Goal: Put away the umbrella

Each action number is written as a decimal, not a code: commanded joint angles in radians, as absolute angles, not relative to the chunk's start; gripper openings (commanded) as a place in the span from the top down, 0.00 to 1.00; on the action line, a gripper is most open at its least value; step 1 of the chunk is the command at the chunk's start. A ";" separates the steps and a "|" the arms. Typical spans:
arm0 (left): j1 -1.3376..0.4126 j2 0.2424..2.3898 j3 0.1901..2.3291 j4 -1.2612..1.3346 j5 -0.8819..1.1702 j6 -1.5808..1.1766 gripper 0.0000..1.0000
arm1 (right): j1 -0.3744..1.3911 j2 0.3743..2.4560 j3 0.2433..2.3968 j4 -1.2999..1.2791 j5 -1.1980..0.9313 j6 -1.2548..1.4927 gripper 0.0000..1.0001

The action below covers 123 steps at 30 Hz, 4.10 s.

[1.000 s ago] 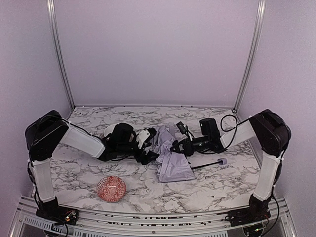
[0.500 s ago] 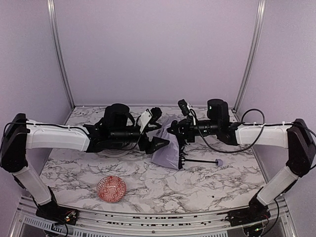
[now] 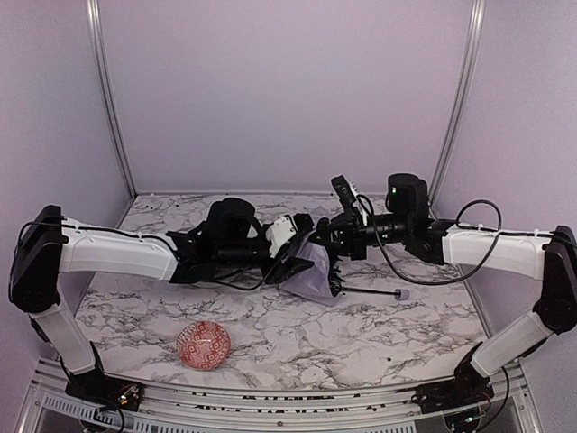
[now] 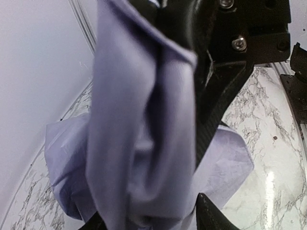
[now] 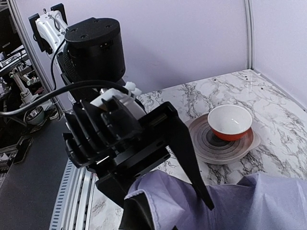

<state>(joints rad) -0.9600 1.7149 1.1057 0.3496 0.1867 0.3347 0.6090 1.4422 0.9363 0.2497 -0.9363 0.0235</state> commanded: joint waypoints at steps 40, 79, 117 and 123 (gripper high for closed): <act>-0.830 1.982 1.250 0.400 0.142 -0.061 1.00 | 0.502 2.117 1.052 -0.007 -0.955 0.014 0.93; -0.831 2.157 1.317 0.109 0.203 0.085 1.00 | 0.899 1.511 0.860 -0.088 -0.164 -1.010 0.00; -0.727 2.032 1.457 0.085 0.132 0.121 0.05 | 0.853 1.733 1.092 -0.352 -0.097 -0.871 0.76; -0.642 1.884 1.349 0.202 0.058 0.121 0.01 | 0.653 1.643 1.088 -0.282 -0.420 -0.726 0.84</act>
<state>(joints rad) -0.6907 2.0106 1.4105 0.1081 0.1280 0.1131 0.7601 1.7016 1.0748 -0.3222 -0.1780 -0.8616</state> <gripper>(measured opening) 0.990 0.271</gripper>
